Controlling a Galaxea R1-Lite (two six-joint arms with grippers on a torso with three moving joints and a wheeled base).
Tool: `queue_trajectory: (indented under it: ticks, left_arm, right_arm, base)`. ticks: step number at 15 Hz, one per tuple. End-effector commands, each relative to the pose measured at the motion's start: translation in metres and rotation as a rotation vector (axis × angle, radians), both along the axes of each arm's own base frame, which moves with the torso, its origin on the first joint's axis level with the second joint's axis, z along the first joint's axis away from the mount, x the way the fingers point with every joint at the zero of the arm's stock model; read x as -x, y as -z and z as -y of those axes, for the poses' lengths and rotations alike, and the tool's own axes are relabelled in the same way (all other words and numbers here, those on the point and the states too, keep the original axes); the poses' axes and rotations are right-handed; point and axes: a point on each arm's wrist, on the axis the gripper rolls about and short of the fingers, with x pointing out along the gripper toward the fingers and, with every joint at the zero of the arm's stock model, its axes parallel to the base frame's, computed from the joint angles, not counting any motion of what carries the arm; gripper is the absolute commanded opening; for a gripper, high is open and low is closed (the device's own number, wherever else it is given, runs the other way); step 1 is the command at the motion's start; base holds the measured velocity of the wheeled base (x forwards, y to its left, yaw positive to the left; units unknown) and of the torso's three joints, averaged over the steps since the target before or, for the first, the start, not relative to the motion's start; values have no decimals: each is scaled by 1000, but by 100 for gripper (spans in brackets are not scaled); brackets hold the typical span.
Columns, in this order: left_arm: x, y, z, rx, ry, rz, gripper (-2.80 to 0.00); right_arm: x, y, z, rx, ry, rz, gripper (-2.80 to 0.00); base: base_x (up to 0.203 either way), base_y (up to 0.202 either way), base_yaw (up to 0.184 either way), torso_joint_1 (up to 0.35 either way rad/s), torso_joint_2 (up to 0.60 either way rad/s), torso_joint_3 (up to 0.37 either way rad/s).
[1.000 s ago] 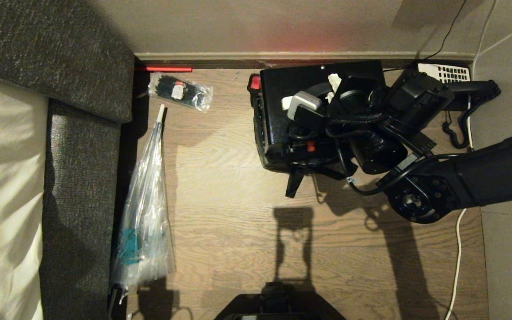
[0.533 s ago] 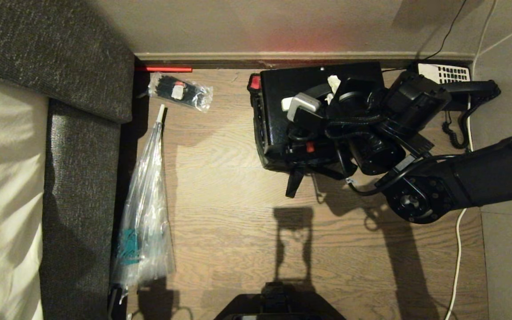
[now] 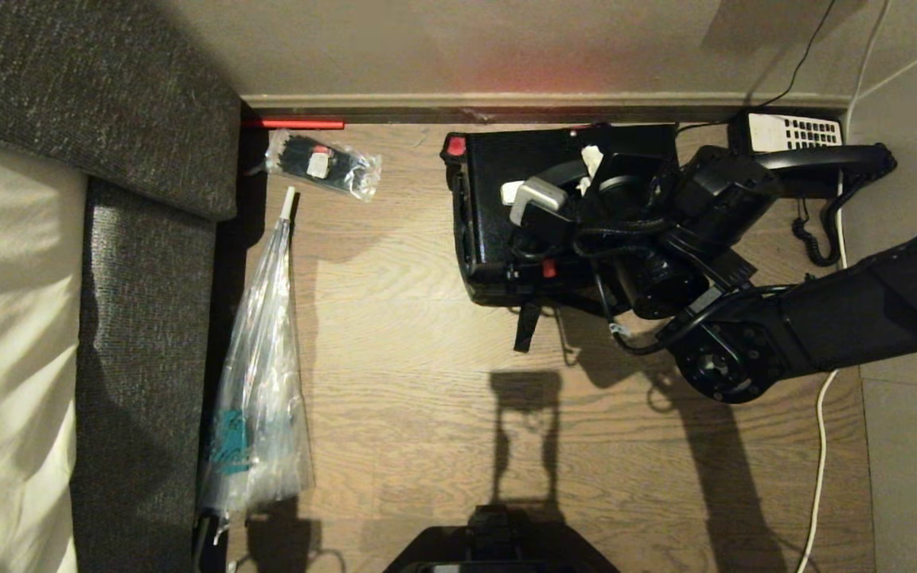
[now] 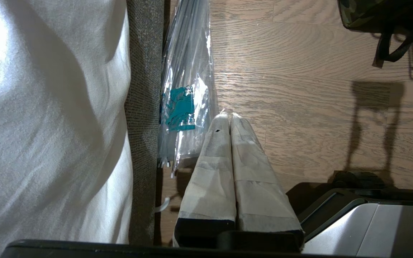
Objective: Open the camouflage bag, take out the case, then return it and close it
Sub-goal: Place the black box back
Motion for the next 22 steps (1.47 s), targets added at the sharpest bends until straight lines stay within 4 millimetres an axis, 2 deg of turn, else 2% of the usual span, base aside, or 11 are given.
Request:
queue_trajectory:
  ticks: [1, 4, 9, 17, 22]
  left_arm:
    - [0, 0, 0, 1, -1, -2, -280]
    - [0, 0, 0, 1, -1, 1, -280]
    - [0, 0, 0, 1, -1, -1, -280]
    - [0, 0, 0, 1, -1, -1, -280]
    - [0, 0, 0, 1, -1, -1, -280]
  right_arm:
    - [-4, 6, -1, 14, 10, -9, -280]
    - [3, -9, 5, 4, 13, 12, -280]
    - [2, -1, 4, 22, 15, -16, -280]
    - [-17, 17, -7, 13, 16, -37, -280]
    - [-31, 28, -5, 11, 33, -43, -280]
  base:
    - [0, 0, 0, 0, 0, 0]
    - [0, 0, 0, 0, 0, 0]
    - [0, 0, 0, 0, 0, 0]
    - [0, 0, 0, 0, 0, 0]
    - [0, 0, 0, 0, 0, 0]
